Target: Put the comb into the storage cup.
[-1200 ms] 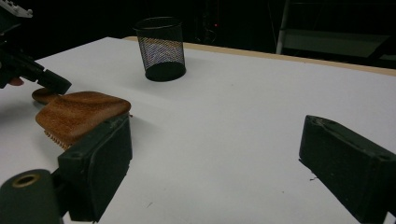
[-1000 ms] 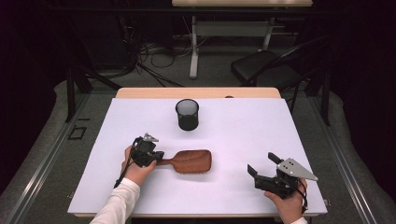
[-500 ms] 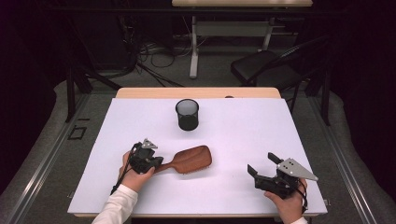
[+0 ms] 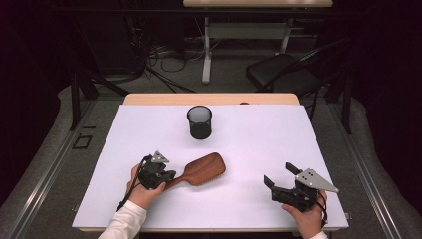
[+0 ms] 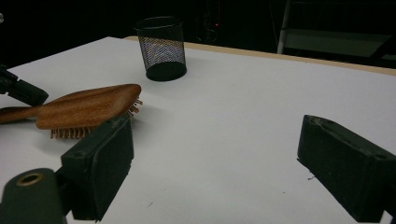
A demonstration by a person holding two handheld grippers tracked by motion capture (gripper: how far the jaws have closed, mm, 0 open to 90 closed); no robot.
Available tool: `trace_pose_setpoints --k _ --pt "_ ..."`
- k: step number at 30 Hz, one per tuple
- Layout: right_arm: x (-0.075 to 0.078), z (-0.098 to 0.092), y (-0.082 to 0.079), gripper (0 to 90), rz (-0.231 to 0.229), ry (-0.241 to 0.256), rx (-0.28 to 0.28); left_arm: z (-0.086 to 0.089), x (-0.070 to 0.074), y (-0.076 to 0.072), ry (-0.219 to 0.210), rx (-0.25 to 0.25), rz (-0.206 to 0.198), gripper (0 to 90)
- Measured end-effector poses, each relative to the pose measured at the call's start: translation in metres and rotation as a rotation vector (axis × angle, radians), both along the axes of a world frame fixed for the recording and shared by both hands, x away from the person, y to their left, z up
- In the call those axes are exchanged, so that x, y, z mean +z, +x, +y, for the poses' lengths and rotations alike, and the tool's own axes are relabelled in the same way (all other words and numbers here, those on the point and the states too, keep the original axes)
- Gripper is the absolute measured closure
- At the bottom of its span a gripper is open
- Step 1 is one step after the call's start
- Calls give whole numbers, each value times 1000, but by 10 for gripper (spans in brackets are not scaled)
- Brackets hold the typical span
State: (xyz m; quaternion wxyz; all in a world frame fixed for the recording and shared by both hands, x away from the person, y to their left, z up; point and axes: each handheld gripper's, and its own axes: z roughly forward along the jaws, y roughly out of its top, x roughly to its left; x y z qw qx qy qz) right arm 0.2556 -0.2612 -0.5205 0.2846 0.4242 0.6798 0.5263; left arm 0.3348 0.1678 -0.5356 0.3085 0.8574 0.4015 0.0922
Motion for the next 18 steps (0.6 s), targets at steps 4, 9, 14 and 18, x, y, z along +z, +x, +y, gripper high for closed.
trace_pose_setpoints --k 4,9,14,18 --pt "0 0 1 104 -4 -1 3 -3 0 -3 9 -11 -1 900" --pt "0 0 2 104 2 -3 5 -5 -1 -9 18 -29 4 900" --pt "-1 1 2 104 3 -2 7 -7 -1 -14 24 -46 0 900" --pt "-1 1 2 105 3 -5 7 -9 -2 -15 29 -52 -1 900"
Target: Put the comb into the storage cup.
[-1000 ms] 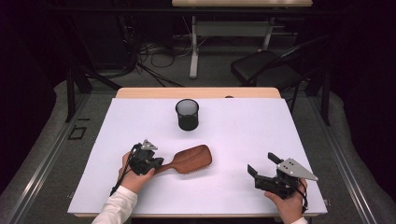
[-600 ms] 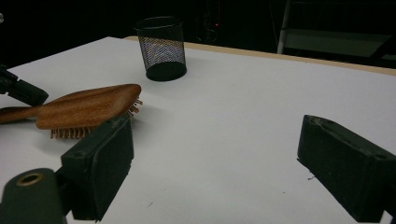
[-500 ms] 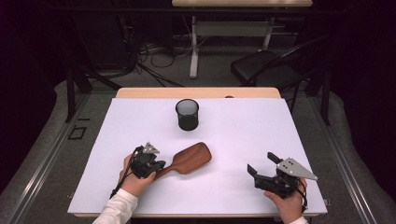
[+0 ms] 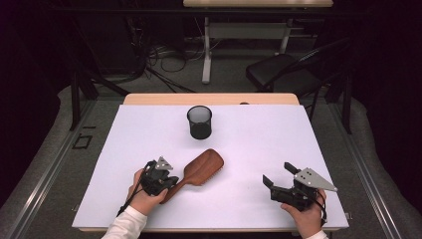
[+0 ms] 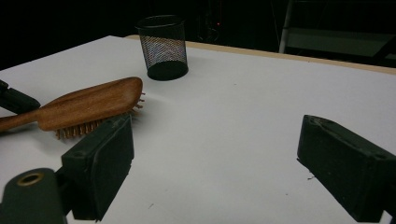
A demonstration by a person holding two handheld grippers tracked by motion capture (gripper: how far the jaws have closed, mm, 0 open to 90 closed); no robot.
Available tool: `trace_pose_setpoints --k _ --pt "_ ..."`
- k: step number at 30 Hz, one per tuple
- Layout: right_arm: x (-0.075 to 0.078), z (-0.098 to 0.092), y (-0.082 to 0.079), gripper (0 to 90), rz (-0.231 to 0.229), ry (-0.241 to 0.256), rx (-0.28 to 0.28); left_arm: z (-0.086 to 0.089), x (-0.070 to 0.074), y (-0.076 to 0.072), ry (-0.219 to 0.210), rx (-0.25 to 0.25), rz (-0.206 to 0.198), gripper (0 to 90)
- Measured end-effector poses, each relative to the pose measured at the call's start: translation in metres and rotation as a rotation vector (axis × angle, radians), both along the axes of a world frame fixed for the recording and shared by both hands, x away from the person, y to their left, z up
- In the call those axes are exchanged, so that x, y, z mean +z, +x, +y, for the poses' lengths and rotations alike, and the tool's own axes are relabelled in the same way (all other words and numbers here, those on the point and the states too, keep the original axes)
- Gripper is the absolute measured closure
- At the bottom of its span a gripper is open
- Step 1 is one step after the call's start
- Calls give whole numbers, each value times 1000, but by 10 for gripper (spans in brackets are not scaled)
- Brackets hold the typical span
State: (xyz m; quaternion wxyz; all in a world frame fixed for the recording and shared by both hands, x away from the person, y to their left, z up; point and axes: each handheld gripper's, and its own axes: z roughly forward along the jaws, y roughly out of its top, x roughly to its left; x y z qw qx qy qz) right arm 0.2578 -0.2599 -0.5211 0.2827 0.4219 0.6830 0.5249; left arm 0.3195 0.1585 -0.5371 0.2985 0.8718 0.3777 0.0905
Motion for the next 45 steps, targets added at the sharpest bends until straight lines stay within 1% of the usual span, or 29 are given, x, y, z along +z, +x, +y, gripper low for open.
trace_pose_setpoints --k 7,9,10,11,16,20,21,24,26,29,30,33,36,40,41,45 --pt "0 0 0 105 5 0 0 2 -1 2 2 6 -18 900" --pt "0 0 -1 106 6 -2 1 4 -1 3 -11 20 -18 900" --pt "0 1 0 107 -1 2 0 5 -1 3 -12 24 -20 900" --pt "0 1 0 107 5 1 1 8 0 4 -20 30 -25 896" --pt "-1 1 0 108 5 -1 2 12 3 5 -34 46 -28 877" --pt "-1 2 1 108 3 0 5 14 4 6 -44 48 -28 852" --pt "-1 2 1 108 5 -1 5 15 4 6 -47 49 -29 834" --pt "-2 2 1 109 5 -2 5 15 6 5 -54 51 -34 820" --pt "-2 2 1 110 5 -3 6 16 7 5 -55 45 -26 800" --pt "-2 2 1 111 7 -6 7 17 8 5 -60 50 -34 758" --pt "-2 2 1 111 7 -6 7 17 9 5 -62 52 -35 758" --pt "-2 2 1 111 12 -2 8 19 10 5 -68 60 -45 705" --pt "-2 2 1 112 13 -4 10 21 11 5 -75 66 -46 651" --pt "-2 2 2 113 15 -4 10 21 12 5 -74 64 -49 628" --pt "-2 2 2 114 13 -4 10 22 13 5 -76 60 -50 595" --pt "-2 2 2 114 14 -4 9 22 15 5 -86 65 -42 571"
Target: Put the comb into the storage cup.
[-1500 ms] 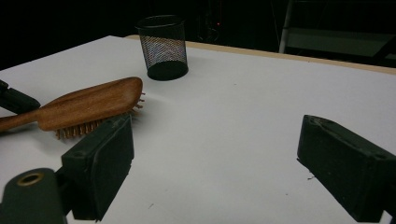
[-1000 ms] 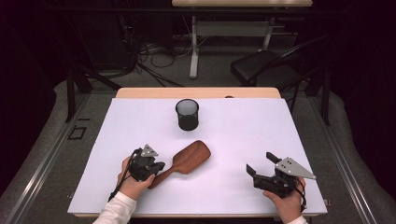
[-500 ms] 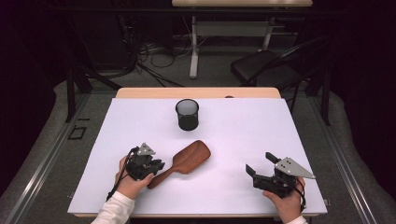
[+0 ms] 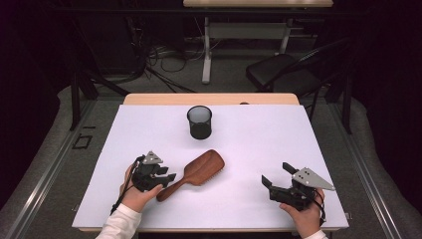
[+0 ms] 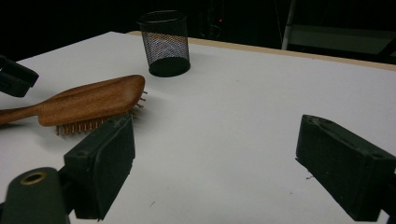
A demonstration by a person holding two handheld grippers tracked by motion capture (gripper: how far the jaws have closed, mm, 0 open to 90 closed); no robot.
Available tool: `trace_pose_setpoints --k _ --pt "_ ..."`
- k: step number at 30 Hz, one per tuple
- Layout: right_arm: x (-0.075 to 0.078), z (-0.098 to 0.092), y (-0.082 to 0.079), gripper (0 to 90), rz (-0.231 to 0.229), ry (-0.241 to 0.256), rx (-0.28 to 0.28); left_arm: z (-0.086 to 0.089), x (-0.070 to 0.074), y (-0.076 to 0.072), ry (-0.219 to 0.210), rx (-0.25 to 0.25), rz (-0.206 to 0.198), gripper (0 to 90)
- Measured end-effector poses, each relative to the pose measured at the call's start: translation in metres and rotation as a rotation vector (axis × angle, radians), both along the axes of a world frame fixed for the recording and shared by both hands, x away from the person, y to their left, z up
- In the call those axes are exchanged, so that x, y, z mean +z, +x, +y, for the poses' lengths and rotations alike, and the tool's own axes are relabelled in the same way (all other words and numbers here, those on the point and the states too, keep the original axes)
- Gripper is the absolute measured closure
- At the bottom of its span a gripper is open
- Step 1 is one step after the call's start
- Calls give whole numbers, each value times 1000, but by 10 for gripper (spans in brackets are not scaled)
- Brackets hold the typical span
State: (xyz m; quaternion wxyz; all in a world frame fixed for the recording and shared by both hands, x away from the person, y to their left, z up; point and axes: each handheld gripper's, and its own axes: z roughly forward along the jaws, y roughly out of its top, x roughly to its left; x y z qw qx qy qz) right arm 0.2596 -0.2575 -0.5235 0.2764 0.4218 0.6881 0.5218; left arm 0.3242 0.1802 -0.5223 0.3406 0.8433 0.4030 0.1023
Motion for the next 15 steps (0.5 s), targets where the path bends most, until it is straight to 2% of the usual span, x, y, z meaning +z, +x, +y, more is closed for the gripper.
trace_pose_setpoints --k 7,11,15 --pt "0 0 0 115 0 0 -2 0 4 -1 2 2 -1 560" --pt "0 0 0 115 1 0 -2 1 5 -1 -3 14 5 506" --pt "0 0 0 115 -1 0 0 2 8 -2 1 28 -20 455"
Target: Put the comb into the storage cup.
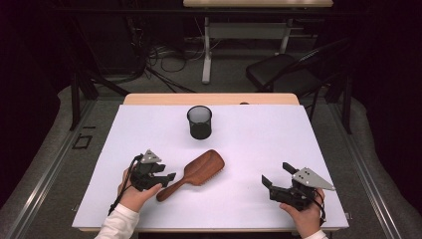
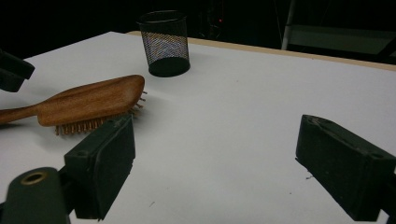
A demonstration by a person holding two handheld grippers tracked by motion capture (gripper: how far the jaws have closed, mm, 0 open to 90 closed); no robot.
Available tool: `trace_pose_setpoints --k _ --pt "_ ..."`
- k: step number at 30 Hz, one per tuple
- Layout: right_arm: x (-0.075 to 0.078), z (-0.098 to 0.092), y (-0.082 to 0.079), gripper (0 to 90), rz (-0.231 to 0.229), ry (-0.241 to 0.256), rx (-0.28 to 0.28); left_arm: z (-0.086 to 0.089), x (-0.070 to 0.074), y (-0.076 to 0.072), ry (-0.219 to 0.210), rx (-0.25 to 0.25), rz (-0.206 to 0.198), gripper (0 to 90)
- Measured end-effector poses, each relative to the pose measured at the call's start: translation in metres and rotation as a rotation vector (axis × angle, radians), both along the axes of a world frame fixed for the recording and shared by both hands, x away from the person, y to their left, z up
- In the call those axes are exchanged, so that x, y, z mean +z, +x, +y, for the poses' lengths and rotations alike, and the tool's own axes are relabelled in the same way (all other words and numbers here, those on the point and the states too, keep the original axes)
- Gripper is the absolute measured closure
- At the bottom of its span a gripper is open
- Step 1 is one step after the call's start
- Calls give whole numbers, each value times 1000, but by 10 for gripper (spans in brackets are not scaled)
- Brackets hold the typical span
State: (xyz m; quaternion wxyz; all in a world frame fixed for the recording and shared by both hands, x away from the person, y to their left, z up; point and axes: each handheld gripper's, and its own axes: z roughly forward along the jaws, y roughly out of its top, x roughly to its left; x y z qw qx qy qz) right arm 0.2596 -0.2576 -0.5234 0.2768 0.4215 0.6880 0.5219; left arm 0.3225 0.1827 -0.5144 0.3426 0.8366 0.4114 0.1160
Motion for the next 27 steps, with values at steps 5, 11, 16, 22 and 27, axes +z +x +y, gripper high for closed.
trace_pose_setpoints --k 5,11,16,22,27 --pt "0 0 0 115 -1 -1 -1 5 3 1 -13 13 -21 401" --pt "0 0 0 115 -2 -2 0 11 8 1 -34 18 -22 398" --pt "0 0 0 116 -1 -2 1 13 12 0 -40 17 -19 376" --pt "0 0 0 116 -5 -3 4 15 10 2 -67 25 -10 262" --pt "0 0 0 116 -5 -1 3 14 9 4 -74 29 -9 152"
